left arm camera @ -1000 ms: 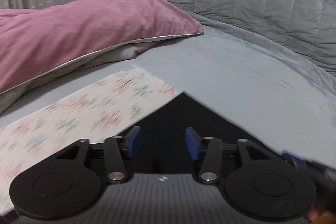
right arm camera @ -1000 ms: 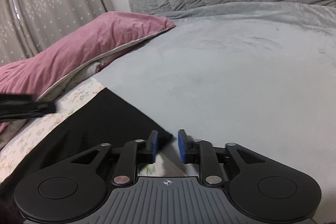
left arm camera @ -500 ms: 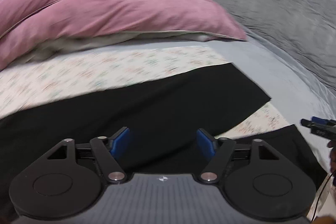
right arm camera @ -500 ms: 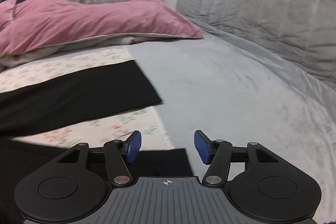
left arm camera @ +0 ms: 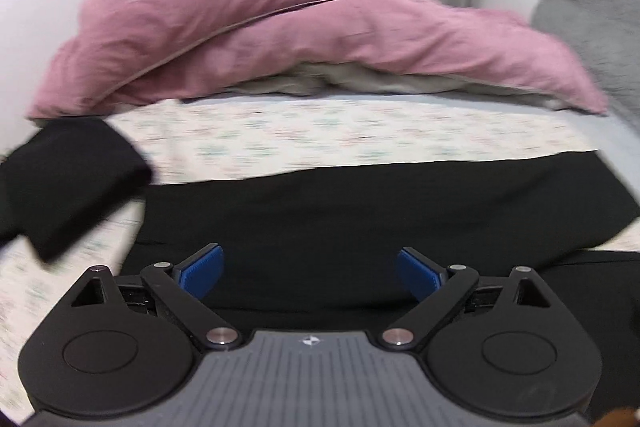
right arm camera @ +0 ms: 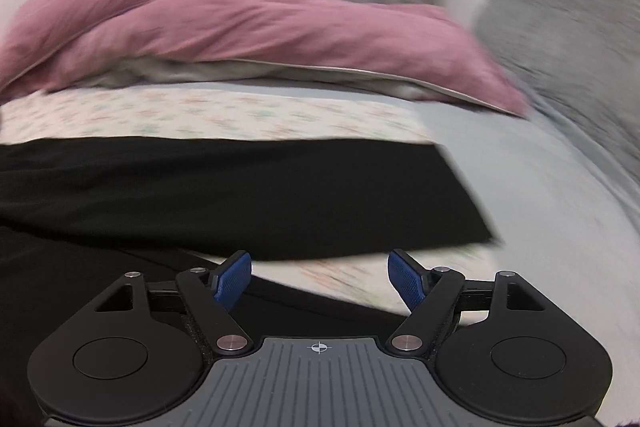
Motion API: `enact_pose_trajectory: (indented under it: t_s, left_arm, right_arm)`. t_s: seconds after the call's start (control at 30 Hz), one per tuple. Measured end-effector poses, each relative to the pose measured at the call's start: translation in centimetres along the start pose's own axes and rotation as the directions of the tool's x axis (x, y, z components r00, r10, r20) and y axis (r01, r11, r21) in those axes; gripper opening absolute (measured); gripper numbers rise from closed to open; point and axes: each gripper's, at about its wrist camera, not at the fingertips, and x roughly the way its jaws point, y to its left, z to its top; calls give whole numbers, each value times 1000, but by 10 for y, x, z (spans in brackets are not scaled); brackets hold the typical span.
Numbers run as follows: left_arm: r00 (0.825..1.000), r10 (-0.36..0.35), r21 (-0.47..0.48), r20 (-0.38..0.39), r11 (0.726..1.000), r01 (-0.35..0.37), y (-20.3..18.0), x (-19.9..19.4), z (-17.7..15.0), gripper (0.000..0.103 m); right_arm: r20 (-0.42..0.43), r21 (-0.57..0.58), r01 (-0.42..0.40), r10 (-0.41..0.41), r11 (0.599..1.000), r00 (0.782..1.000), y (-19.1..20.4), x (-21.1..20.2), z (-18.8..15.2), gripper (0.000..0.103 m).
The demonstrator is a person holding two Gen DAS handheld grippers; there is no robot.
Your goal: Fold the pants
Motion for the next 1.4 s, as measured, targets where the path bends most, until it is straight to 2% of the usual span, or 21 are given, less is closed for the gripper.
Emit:
enact_pose_trajectory:
  t_s: [0.1,0.2,0.3,0.4,0.47,0.5,0.67,0.73,0.8,0.83,0.9,0.93,0.97,1.0,1.03,1.07,1.1,1.17,1.23,1.3,1.4]
  left_arm:
    - [1000,13,-6,-3,1000,-13,48,24,5,98]
    - [999,-21,-55,-39,998,18,94,57,11,90]
    - [998,-18,-85,-60,996,13,125,80,17,79]
    - [998,-21,-103,-67,995,14,149,97,22,70]
    - [993,-41,-119,-107,993,28,163,119,26,52]
    - [990,-53,-130,-127,991,36,164,131,28,49]
    - [987,-52,-149,-155,988,28,173,166,33,46]
    - [983,-70,-161,-169,986,42,177,176,32,44]
    - [983,-77,-161,-167,986,49,178,180,33,35]
    - [982,-88,-164,-167,985,60,179,181,33,23]
    - [983,-88,-152,-163,986,63,177,181,33,18]
    - [985,-80,-132,-151,989,60,174,181,33,12]
    - [988,-66,-115,-139,992,50,170,179,32,10]
    - [991,-41,-98,-126,995,29,165,176,30,9]
    - [993,-27,-87,-117,996,17,162,176,31,9]
    - [994,-11,-77,-106,997,2,160,174,31,8]
    - [996,5,-71,-94,997,-11,158,171,31,8]
    - [998,23,-83,-66,996,-29,160,167,33,8]
    - [998,40,-95,-54,994,-45,163,165,36,8]
    - [997,68,-93,-44,993,-72,166,165,38,8]
    - [992,110,-89,-55,989,-115,169,174,38,10]
  right_arm:
    - [20,-77,-134,136,988,990,46,28,23,77]
    - [3,-128,-287,290,949,957,87,62,50,77]
    - [-31,-161,-371,371,915,928,127,100,79,77]
    - [-50,-208,-391,390,896,920,157,136,105,77]
    - [-60,-231,-388,385,892,921,170,163,120,76]
    - [-71,-242,-384,379,891,923,178,177,128,75]
    - [-153,-332,-379,347,864,925,207,230,151,72]
    - [-200,-370,-393,341,842,919,216,247,156,68]
    - [-254,-383,-427,351,819,901,222,260,158,68]
    - [-286,-387,-448,357,806,889,225,266,157,67]
    - [-325,-394,-475,364,787,873,230,274,154,67]
    - [-333,-393,-484,369,782,868,233,278,155,68]
    - [-346,-387,-496,376,778,860,233,280,156,65]
    - [-363,-373,-520,395,768,844,233,280,157,48]
    - [-387,-357,-561,428,747,817,233,278,159,23]
    - [-400,-357,-581,442,732,803,234,276,160,10]
    - [-411,-372,-585,437,721,800,236,273,162,2]
    - [-387,-413,-560,419,718,822,241,269,165,1]
    - [-318,-423,-518,413,743,853,244,266,174,1]
    - [-277,-408,-498,416,765,866,247,266,184,1]
    - [-273,-453,-457,369,765,889,261,275,187,0]
